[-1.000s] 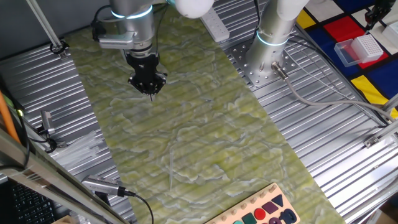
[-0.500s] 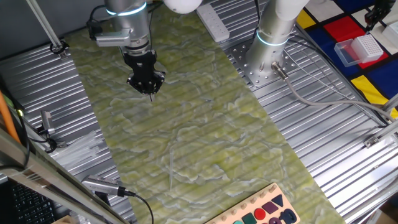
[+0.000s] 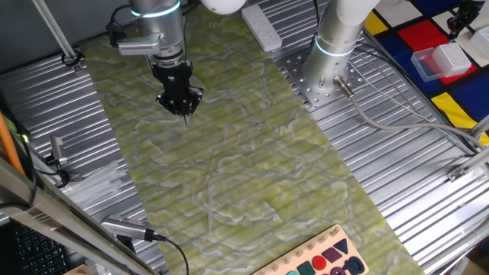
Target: Insert a large pipette tip into the holder for large pipette tips
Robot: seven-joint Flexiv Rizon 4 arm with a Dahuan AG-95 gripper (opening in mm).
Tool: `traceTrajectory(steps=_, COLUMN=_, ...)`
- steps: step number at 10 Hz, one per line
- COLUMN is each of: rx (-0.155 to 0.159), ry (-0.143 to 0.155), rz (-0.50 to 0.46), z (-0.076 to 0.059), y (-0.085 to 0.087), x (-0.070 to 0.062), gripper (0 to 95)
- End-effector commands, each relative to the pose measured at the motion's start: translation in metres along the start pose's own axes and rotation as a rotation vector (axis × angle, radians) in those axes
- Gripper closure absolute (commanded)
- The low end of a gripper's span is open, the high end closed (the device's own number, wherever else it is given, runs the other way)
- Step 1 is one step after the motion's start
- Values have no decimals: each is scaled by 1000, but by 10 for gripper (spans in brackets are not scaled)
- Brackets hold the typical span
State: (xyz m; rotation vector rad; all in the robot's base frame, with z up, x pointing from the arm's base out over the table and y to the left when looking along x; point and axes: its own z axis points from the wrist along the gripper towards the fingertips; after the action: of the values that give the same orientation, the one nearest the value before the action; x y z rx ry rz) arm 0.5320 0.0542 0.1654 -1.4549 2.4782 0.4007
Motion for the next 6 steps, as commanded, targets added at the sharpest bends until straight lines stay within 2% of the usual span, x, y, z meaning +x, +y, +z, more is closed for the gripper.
traceTrajectory(steps=1, rx=8, ry=-7, rz=3, z=9, y=3, x=-7, gripper=760)
traceTrajectory(steps=2, rx=12, ry=-13, rz=13, z=17, y=6, x=-14, gripper=760)
traceTrajectory(steps=6, rx=6, ry=-24, rz=7, z=37, y=14, x=-27, gripper=760)
